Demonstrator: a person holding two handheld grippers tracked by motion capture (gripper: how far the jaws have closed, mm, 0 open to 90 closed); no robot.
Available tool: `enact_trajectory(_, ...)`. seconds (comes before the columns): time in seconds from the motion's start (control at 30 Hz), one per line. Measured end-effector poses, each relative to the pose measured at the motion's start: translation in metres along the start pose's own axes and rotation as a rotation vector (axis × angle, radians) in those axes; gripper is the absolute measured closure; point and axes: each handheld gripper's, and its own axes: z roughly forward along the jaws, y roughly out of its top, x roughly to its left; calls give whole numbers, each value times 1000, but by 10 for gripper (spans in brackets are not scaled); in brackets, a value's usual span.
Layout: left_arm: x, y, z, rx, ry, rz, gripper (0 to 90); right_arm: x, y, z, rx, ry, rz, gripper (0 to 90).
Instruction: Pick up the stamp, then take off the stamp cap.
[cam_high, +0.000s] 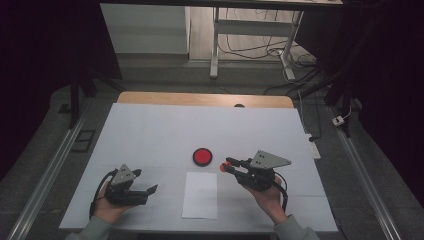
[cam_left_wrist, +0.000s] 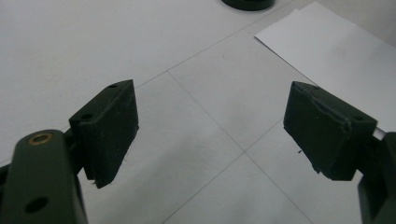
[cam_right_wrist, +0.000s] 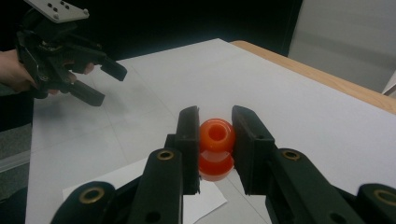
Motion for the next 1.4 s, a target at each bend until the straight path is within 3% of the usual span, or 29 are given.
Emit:
enact_trajectory(0.47,-2,2,0,-5,6,2,183,-1,0,1,1,3,5,719)
enact_trajectory(0.6,-6,5,0,-9,17,20,182,0,-1,2,5,8,6,720)
enact_trajectory(1.4,-23,39,14,-30,-50,74,185,0,-2,4,2,10,0,719)
